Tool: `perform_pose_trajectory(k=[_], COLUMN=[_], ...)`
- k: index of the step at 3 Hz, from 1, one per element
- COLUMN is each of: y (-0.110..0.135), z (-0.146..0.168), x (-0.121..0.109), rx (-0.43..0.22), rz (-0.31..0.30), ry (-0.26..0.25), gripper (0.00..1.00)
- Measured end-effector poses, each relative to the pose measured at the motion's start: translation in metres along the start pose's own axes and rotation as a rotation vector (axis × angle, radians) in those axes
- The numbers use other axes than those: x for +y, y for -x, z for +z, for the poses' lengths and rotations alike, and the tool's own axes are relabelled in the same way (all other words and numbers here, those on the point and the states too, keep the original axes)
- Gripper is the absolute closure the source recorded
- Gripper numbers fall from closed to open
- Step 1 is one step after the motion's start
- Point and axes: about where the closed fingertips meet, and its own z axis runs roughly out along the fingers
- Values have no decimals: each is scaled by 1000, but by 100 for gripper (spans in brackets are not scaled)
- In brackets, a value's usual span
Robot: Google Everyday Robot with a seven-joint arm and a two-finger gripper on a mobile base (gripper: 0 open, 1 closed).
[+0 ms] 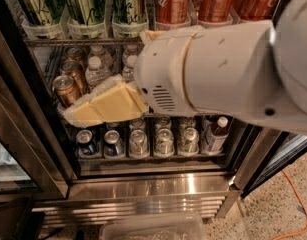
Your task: Pick green can from top shelf of fridge
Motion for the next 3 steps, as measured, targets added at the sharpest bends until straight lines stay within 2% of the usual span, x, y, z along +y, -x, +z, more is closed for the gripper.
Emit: perform_pose_trajectory(k=[1,2,3], y=[21,21,10], z=[16,20,22], x=[2,-21,-50], rx=[-51,-70,-82], rz=[19,71,148], ry=[-69,-179,-259], gripper=[0,0,0])
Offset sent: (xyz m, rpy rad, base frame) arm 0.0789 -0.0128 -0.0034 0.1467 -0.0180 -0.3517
